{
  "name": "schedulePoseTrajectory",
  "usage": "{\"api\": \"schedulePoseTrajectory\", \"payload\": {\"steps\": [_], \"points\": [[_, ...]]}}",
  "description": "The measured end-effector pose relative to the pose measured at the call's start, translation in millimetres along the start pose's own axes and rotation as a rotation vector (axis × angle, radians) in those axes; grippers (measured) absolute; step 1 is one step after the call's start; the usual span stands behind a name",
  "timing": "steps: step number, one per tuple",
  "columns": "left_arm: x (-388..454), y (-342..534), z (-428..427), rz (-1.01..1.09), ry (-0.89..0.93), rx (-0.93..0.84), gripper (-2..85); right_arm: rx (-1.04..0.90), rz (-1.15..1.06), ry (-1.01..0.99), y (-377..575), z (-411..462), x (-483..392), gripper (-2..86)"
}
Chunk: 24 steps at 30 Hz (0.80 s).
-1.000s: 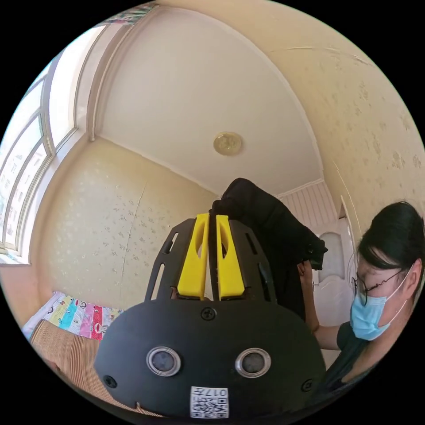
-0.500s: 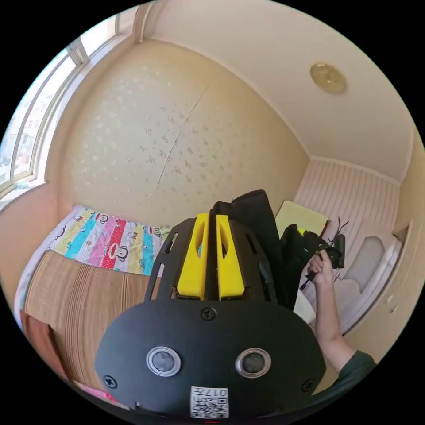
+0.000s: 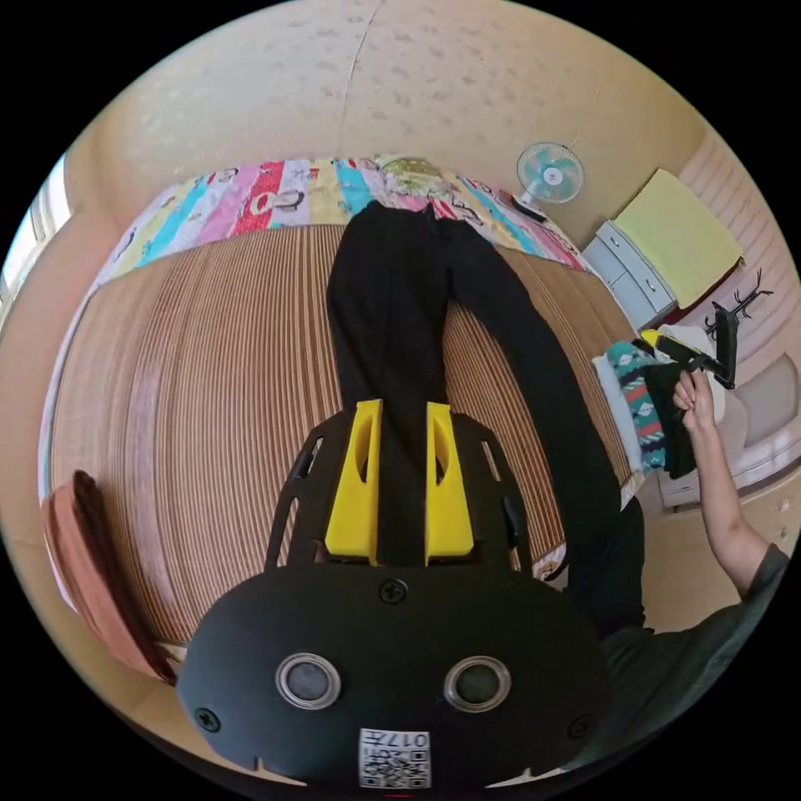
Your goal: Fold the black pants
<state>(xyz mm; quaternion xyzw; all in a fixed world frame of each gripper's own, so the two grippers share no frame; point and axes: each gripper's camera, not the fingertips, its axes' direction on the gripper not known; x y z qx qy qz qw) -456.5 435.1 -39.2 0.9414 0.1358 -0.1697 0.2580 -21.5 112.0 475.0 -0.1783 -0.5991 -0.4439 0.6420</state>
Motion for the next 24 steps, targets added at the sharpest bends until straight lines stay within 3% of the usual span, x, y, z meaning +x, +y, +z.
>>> {"api": "schedulePoseTrajectory", "payload": {"steps": [5, 9, 13, 15, 17, 18, 20, 22, 24], "points": [[30.6, 171.9, 36.5, -0.072, -0.023, -0.041, 13.0, -0.114, 0.072, -0.133, 133.1, 59.9, -25.5, 2.2], [58.6, 220.2, 49.6, -0.108, -0.064, -0.089, 13.5, -0.023, 0.265, -0.322, 207.2, 43.1, -22.7, 1.8], [57.4, 195.0, 64.6, -0.019, -0.222, -0.108, 9.4, -0.042, 0.259, -0.433, 220.5, 27.2, -6.4, 1.0], [31.4, 170.5, 50.5, -0.078, -0.089, -0.166, 5.7, -0.027, 0.248, -0.390, 214.9, -1.9, 4.4, 0.8], [-4.8, 164.3, 10.4, -0.109, 0.414, -0.051, 4.7, 0.030, 0.218, -0.390, 211.9, -31.3, 8.9, 0.7], [-12.5, 167.1, 0.0, -0.101, 0.546, -0.007, 4.4, 0.068, 0.202, -0.390, 212.3, -50.2, 11.4, 0.6], [-39.6, 195.9, -38.7, -0.029, 0.977, 0.200, 2.4, 0.101, 0.196, -0.380, 216.4, -72.5, 15.9, 0.6], [-62.5, 233.7, -57.1, -0.035, 1.110, 0.321, 1.5, 0.095, 0.206, -0.367, 223.1, -84.2, 22.6, 0.6], [-84.1, 276.5, -64.2, -0.098, 1.029, 0.343, 1.1, 0.061, 0.238, -0.340, 236.5, -87.3, 35.4, 0.7]]}}
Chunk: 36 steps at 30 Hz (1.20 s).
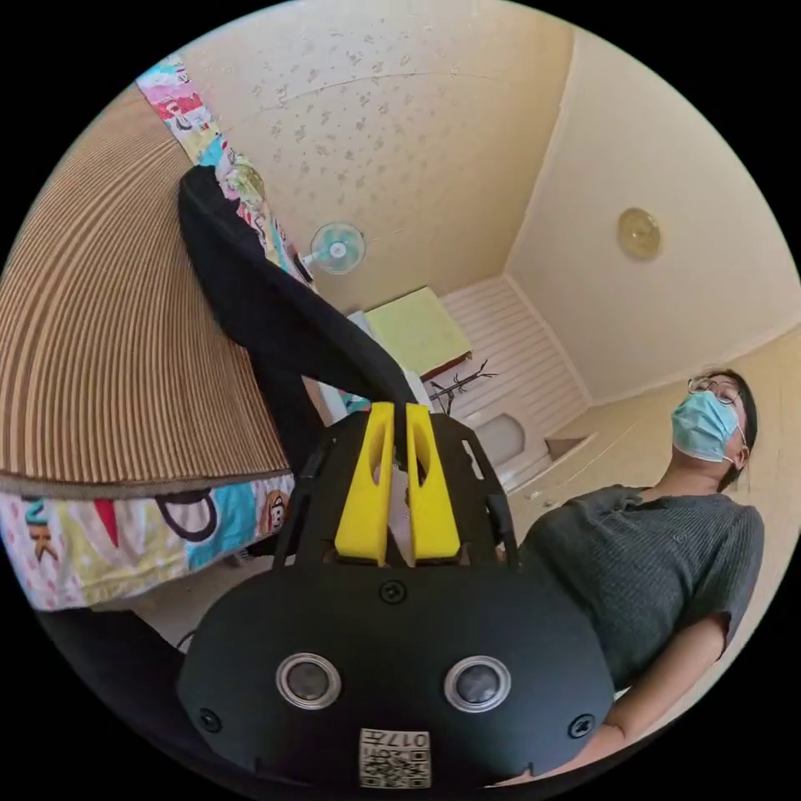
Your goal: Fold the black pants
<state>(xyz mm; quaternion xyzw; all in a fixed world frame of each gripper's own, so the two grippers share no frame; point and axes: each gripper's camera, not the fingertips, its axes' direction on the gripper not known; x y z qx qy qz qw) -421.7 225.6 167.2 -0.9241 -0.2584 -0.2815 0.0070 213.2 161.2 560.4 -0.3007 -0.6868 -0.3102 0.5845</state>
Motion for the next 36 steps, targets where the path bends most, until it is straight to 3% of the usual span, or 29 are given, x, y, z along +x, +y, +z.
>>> {"api": "schedulePoseTrajectory", "payload": {"steps": [4, 8, 10, 13, 15, 19, 21, 23, 25, 27, 32, 36], "points": [[-22.6, 73.3, -53.3, -0.219, -0.489, -0.127, 0.4, -0.031, 0.120, -0.005, 14.0, -5.2, 32.3, 1.2], [2.5, 97.2, -57.3, -0.149, -0.885, -0.373, -0.3, -0.001, 0.199, -0.011, 17.7, -20.2, 53.6, 2.8], [16.7, 95.1, -57.5, -0.104, -0.934, -0.377, -0.4, 0.044, 0.241, 0.085, 16.9, -36.1, 56.6, 4.2], [37.0, 82.4, -64.6, -0.057, -0.859, -0.263, -0.5, 0.134, 0.291, 0.306, 18.1, -68.3, 59.8, 7.6], [44.8, 73.6, -66.9, -0.036, -0.778, -0.190, -0.5, 0.089, 0.359, 0.475, 18.3, -80.4, 74.1, 10.7], [52.0, 58.1, -45.4, 0.036, -0.763, -0.173, -0.5, -0.085, 0.406, 0.543, 28.2, -71.1, 101.4, 13.9], [50.6, 59.6, -25.7, 0.117, -0.900, -0.265, -0.5, -0.101, 0.408, 0.486, 40.3, -68.1, 109.4, 13.6], [23.2, 70.1, -7.1, 0.071, -1.334, -0.500, -0.5, -0.109, 0.407, 0.496, 46.5, -72.4, 110.9, 11.4], [0.5, 84.5, -12.9, -0.017, -1.514, -0.643, -0.5, -0.122, 0.392, 0.468, 53.3, -81.6, 112.4, 5.2], [1.4, 99.7, -32.4, -0.048, -1.479, -0.636, -0.5, -0.057, 0.388, 0.366, 69.2, -105.7, 116.0, 4.0], [66.3, 122.8, -104.2, -0.011, -0.909, -0.271, -0.6, 0.142, 0.421, 0.284, 99.8, -161.4, 125.1, 3.8], [94.5, 127.1, -107.3, 0.118, -0.671, -0.160, -0.6, 0.179, 0.479, 0.281, 98.1, -175.0, 135.8, 5.8]]}}
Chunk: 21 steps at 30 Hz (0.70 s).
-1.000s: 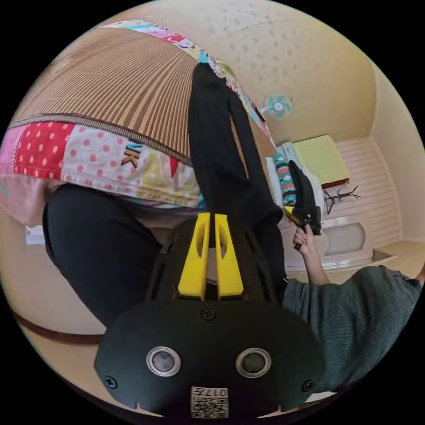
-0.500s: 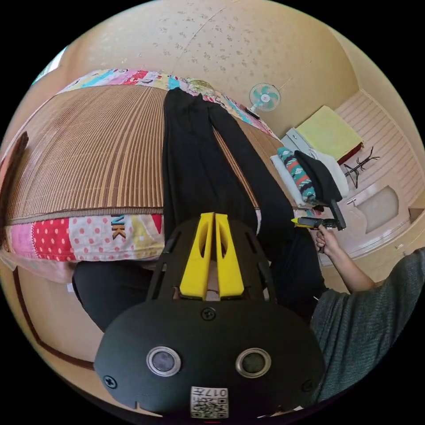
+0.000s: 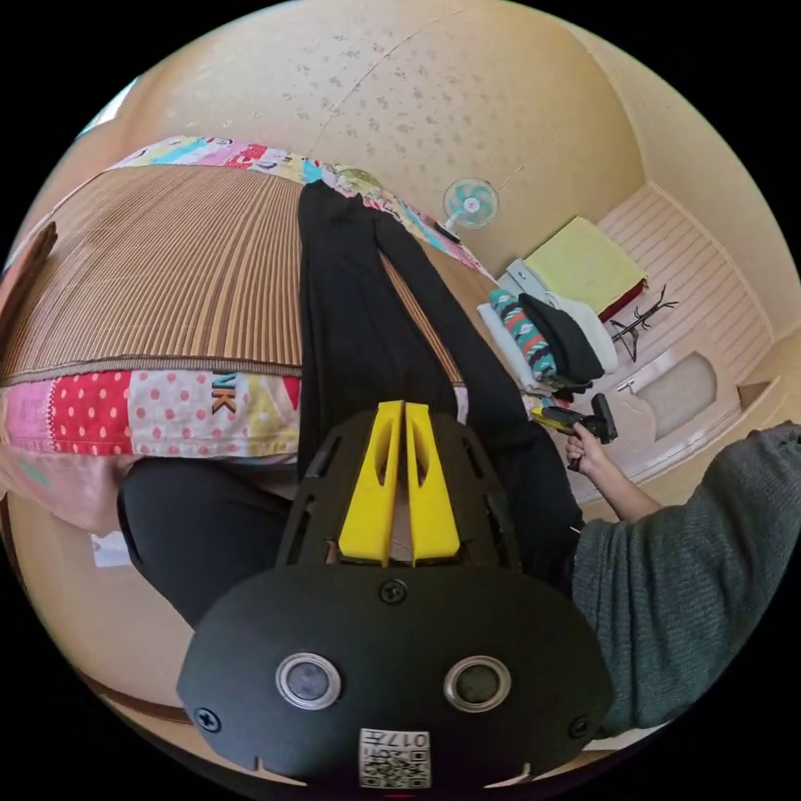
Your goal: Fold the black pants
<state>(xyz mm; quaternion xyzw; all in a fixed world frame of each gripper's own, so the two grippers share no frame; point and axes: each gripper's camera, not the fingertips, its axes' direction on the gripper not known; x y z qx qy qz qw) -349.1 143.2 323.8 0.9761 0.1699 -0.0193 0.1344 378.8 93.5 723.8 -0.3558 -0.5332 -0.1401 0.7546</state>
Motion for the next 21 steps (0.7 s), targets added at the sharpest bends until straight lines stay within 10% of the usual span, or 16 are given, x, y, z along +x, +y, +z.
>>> {"api": "schedulePoseTrajectory", "payload": {"steps": [10, 15, 21], "points": [[-46.2, -2.7, 116.7, -0.097, -0.620, -0.839, -0.5, -0.042, -0.075, 0.032, 0.6, -17.0, -9.7, 10.1], [-28.8, 18.7, 58.3, -0.068, -0.559, -0.642, -0.6, -0.053, -0.085, 0.088, 11.2, -37.6, 17.9, 11.2], [-19.0, 31.3, -61.1, -0.086, 0.042, -0.207, -0.6, -0.168, -0.061, 0.100, 6.6, -21.3, 50.0, 11.6]]}}
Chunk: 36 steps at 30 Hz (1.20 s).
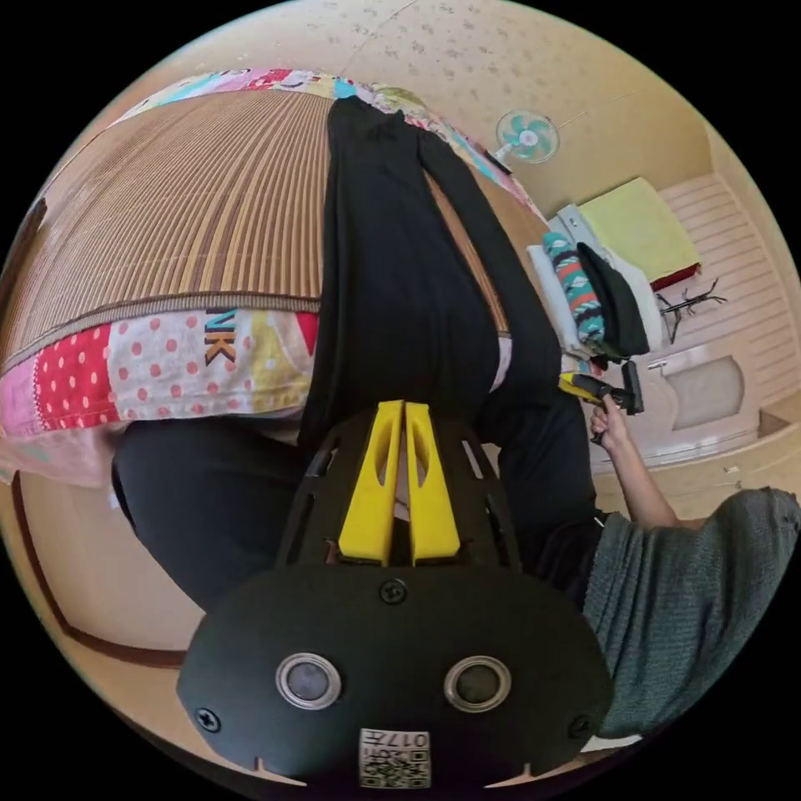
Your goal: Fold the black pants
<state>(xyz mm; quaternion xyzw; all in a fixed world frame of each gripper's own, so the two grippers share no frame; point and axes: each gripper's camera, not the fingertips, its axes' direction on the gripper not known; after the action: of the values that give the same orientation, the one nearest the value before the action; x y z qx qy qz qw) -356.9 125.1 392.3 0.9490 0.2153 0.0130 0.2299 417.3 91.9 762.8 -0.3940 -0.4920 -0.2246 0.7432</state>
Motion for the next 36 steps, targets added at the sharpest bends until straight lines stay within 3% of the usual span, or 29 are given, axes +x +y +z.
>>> {"api": "schedulePoseTrajectory", "payload": {"steps": [2, 4, 6, 8, 12, 15, 19, 21, 23, 29, 36], "points": [[4.7, 11.3, -32.8, 0.107, 0.379, 0.149, -0.5, -0.005, 0.012, 0.000, 2.5, -2.2, 5.8, 9.8], [8.3, 12.5, -47.5, 0.140, 0.543, 0.193, 0.0, -0.042, -0.022, -0.057, 8.1, -8.3, 5.7, 5.1], [20.2, 7.0, -56.6, 0.154, 0.534, 0.162, 1.9, -0.001, -0.109, -0.248, 26.0, -27.6, -6.9, 3.5], [44.7, -9.0, -59.5, 0.152, 0.406, 0.068, 8.0, 0.032, -0.202, -0.352, 38.6, -42.0, -27.9, 2.9], [76.9, -44.5, -45.5, 0.099, 0.341, 0.005, 11.1, 0.038, -0.453, -0.453, 48.4, -53.4, -101.7, 2.1], [82.3, -82.6, -26.3, -0.034, 0.386, 0.029, 12.5, -0.064, -0.586, -0.444, 42.3, -28.0, -152.7, 1.9], [101.8, -151.3, 24.8, -0.067, 0.401, -0.190, 16.8, -0.173, -0.661, -0.349, 40.8, 17.5, -198.2, 1.7], [113.6, -167.1, 44.1, -0.039, 0.330, -0.275, 15.8, -0.225, -0.685, -0.320, 42.2, 44.3, -214.9, 1.7], [117.8, -172.7, 61.2, -0.019, 0.298, -0.329, 9.4, -0.278, -0.685, -0.352, 39.0, 60.1, -216.4, 1.7], [95.4, -153.8, 49.4, -0.033, 0.377, -0.229, 0.9, -0.550, -0.822, -0.453, -34.7, 85.0, -192.9, 2.1], [91.5, -146.6, 32.7, -0.013, 0.430, -0.194, 0.2, -0.032, -0.324, -0.103, -288.8, 69.9, -137.3, 11.8]]}}
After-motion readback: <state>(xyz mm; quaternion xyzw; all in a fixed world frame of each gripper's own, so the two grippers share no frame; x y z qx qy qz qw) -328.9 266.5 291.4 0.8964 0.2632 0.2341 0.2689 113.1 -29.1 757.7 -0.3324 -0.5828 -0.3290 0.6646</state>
